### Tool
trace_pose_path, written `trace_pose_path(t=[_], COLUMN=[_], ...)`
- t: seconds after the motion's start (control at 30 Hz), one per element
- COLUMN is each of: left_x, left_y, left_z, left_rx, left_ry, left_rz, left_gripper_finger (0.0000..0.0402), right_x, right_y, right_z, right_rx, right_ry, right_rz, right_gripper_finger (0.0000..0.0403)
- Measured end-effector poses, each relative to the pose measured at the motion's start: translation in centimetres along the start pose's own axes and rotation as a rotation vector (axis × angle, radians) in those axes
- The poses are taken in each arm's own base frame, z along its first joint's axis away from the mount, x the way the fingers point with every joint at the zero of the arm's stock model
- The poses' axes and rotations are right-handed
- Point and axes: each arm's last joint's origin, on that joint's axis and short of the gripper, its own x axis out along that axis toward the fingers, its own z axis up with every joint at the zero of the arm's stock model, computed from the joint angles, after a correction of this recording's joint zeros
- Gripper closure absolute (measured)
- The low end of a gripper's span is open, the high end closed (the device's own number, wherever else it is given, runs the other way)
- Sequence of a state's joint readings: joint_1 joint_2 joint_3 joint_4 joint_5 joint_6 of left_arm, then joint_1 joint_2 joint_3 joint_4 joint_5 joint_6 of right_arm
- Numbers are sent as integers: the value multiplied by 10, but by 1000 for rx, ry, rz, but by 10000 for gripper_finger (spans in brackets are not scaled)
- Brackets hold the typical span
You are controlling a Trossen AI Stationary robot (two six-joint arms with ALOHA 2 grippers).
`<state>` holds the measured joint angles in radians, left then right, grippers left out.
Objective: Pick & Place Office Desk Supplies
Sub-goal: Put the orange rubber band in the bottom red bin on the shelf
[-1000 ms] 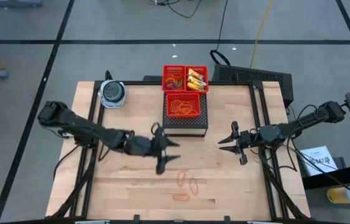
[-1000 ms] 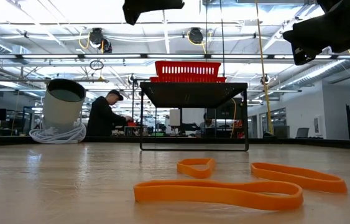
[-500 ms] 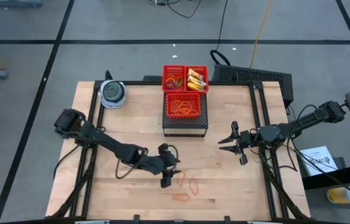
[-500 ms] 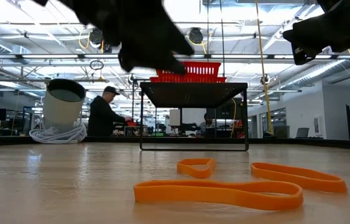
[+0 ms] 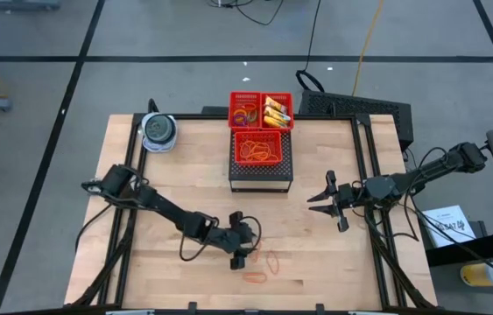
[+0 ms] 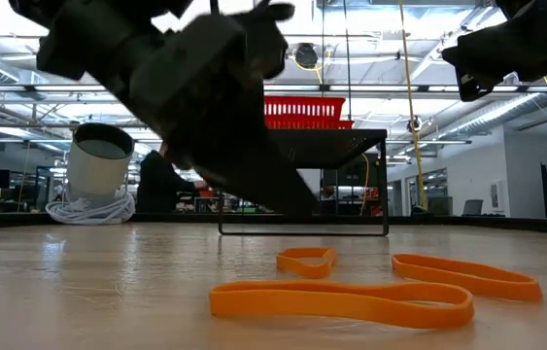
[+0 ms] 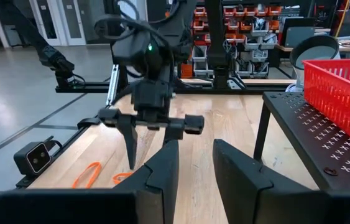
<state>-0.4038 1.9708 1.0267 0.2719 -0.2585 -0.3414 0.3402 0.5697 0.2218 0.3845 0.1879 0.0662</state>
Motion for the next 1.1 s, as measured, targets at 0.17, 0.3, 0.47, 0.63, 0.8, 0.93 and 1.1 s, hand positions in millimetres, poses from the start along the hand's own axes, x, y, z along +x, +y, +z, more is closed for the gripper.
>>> trace_pose_path(t=[0.17,0.3,0.47,0.63,0.8,0.93,1.1], left_x=[9,13,19,19,19,19,19], left_y=[2,3,3,3,4,4,4], left_z=[-11,-17,-22,-24,-25,-27,-27], left_rx=[27,43,49,88,99,97,82], left_ry=[39,57,65,80,95,108,108], left_rz=[17,32,44,44,34,38,40], left_gripper_finger=[176,176,177,216,300,373,387], right_x=[0,0,0,0,0,0,0], right_y=[0,0,0,0,0,0,0], right_z=[0,0,0,0,0,0,-1], right_rx=[0,-1,-3,-4,-8,-8,-9], right_ry=[1,1,1,3,4,5,8], right_rz=[0,0,-3,-3,-3,-4,-4], right_gripper_finger=[314,314,314,314,314,314,314])
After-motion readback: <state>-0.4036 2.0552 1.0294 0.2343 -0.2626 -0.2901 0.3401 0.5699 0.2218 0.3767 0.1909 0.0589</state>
